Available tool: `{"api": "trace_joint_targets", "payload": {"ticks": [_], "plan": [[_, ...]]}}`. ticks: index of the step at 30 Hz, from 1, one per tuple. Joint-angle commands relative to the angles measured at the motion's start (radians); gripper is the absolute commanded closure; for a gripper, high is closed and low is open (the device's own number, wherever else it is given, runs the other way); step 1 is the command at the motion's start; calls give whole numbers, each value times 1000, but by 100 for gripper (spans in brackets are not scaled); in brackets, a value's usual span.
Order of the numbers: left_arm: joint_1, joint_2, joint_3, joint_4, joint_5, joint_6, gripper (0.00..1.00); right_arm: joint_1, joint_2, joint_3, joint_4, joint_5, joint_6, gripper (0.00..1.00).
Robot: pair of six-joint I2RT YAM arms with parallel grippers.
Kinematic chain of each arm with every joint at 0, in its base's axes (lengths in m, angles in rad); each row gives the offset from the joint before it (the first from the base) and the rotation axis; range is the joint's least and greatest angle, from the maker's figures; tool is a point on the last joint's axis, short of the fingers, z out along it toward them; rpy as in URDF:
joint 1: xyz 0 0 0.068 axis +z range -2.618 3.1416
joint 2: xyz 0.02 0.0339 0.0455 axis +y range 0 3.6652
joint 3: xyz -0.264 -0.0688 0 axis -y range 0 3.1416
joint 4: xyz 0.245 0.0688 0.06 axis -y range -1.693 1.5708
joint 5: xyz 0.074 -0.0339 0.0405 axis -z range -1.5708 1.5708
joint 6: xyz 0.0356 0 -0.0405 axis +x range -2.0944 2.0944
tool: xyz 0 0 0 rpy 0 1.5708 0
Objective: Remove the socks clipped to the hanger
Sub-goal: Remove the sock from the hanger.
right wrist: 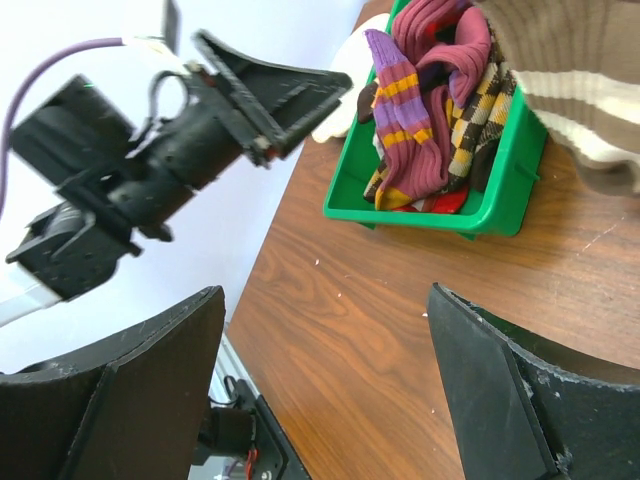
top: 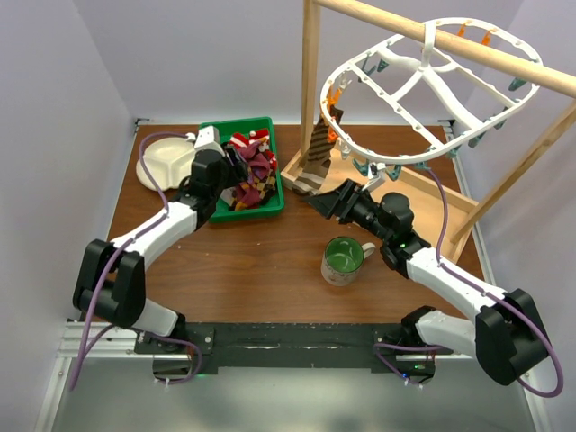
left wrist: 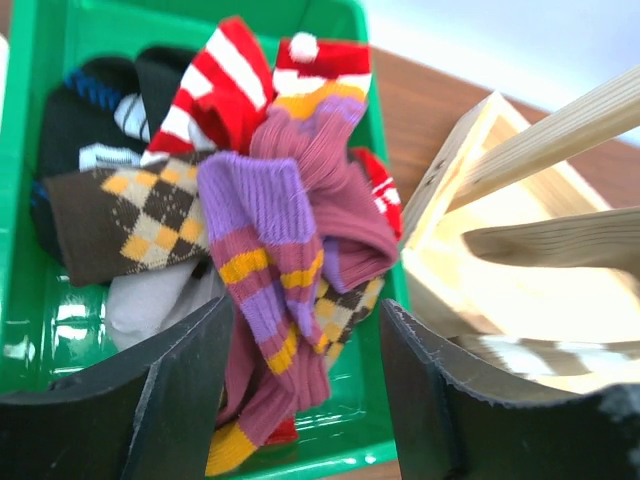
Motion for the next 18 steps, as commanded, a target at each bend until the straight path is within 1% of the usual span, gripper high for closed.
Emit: {"api": "trace_joint_targets", "payload": {"ticks": [1, 4, 5, 7, 9, 10, 12, 13, 16, 18], "plan": [[7, -100, 7, 18, -21, 56, 35, 0, -26, -1, 0, 58, -3, 14], [4, -158, 0, 76, 39, 102, 35, 0, -52, -24, -14, 102, -3, 14], [-4, -171, -6, 127, 91, 130, 35, -1, -57, -30, -12, 111, -2, 14], [-23, -191, -6, 176, 189, 156, 35, 0, -74, -55, -3, 142, 3, 14], [-43, -186, 9, 239, 250, 194, 35, 0, -89, -79, 9, 162, 12, 14], [-65, -174, 21, 265, 314, 210, 35, 0, -95, -87, 15, 177, 14, 14], [-83, -150, 46, 313, 375, 222, 35, -1, -112, -99, 29, 188, 15, 14], [-97, -118, 82, 319, 433, 221, 35, 0, -118, -111, 34, 194, 15, 14], [-123, -47, 165, 337, 500, 237, 35, 0, -152, -133, 44, 216, 15, 14], [-134, -4, 199, 356, 522, 248, 35, -1, -172, -148, 46, 232, 11, 14]]}}
